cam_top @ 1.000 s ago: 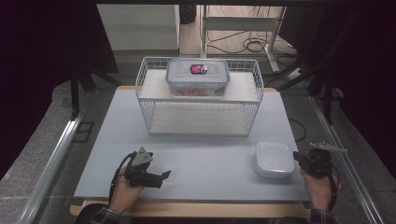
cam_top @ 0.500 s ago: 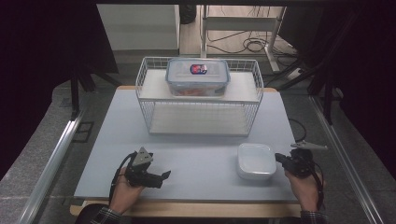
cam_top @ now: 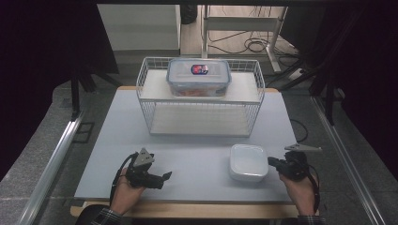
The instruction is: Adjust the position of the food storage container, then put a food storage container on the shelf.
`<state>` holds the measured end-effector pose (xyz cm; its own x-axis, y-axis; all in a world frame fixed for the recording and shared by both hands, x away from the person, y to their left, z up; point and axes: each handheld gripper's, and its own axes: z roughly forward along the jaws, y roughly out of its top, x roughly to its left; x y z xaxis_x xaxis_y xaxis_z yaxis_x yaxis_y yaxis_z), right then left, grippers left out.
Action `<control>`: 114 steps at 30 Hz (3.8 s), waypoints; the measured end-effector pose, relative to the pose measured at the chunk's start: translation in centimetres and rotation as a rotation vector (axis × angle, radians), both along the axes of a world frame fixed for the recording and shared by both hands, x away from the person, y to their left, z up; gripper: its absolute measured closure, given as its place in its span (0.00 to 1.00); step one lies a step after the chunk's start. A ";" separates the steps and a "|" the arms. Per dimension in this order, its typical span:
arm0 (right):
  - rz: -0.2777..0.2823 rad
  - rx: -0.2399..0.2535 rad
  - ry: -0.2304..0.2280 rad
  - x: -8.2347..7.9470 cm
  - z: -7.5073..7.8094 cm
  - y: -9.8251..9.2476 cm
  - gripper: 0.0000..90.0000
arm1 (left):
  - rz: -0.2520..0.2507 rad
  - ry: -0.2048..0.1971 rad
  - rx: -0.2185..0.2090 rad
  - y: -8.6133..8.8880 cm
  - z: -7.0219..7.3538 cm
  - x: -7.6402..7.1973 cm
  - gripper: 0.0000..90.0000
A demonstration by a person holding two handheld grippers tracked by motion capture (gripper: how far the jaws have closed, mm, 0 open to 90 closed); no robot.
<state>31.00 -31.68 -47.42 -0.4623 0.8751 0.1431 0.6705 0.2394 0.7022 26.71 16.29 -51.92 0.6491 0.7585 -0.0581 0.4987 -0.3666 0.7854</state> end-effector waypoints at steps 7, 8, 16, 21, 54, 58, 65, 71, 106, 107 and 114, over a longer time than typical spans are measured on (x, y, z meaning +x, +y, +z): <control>0.070 0.020 0.009 0.1 -0.3 2.8 0.99 | -0.003 0.002 0.003 -0.1 0.0 0.0 0.04; 0.077 0.021 0.007 0.1 -0.3 3.2 0.99 | -0.003 0.002 0.003 -0.1 0.0 0.0 0.04; 0.129 0.046 0.023 0.3 -0.5 5.4 0.99 | -0.002 0.007 0.000 -0.1 -0.1 0.1 0.04; 0.185 0.062 0.037 0.5 -0.6 8.1 0.99 | 0.001 0.008 -0.001 0.1 0.0 0.1 0.04; 0.253 0.071 -0.035 1.0 -0.8 11.0 0.39 | 0.036 0.034 -0.031 0.9 0.3 0.3 0.05; 0.273 0.067 -0.054 1.0 -0.9 11.3 0.29 | 0.037 0.049 -0.017 0.6 0.6 0.3 0.04; 0.298 0.073 -0.067 0.9 -0.7 11.9 0.17 | 0.012 0.064 -0.056 0.3 1.3 0.5 0.03; 0.313 0.092 -0.050 0.9 -0.7 12.5 0.08 | -0.014 0.067 -0.071 -0.8 1.8 1.2 0.05; 0.364 0.199 0.187 2.5 -2.1 15.1 0.26 | -0.207 0.241 -0.209 -5.2 0.8 4.3 0.15; 0.364 0.199 0.187 2.5 -2.1 15.1 0.26 | -0.207 0.241 -0.209 -5.2 0.8 4.3 0.15; 0.323 0.221 0.257 1.0 -1.3 13.8 0.48 | -0.186 0.243 -0.196 -4.7 1.5 2.2 0.42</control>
<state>31.96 -17.86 -48.69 -0.6311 0.6281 0.4552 0.7452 0.3281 0.5806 28.89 11.55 -50.38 0.7247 0.5875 -0.3601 0.6181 -0.3232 0.7166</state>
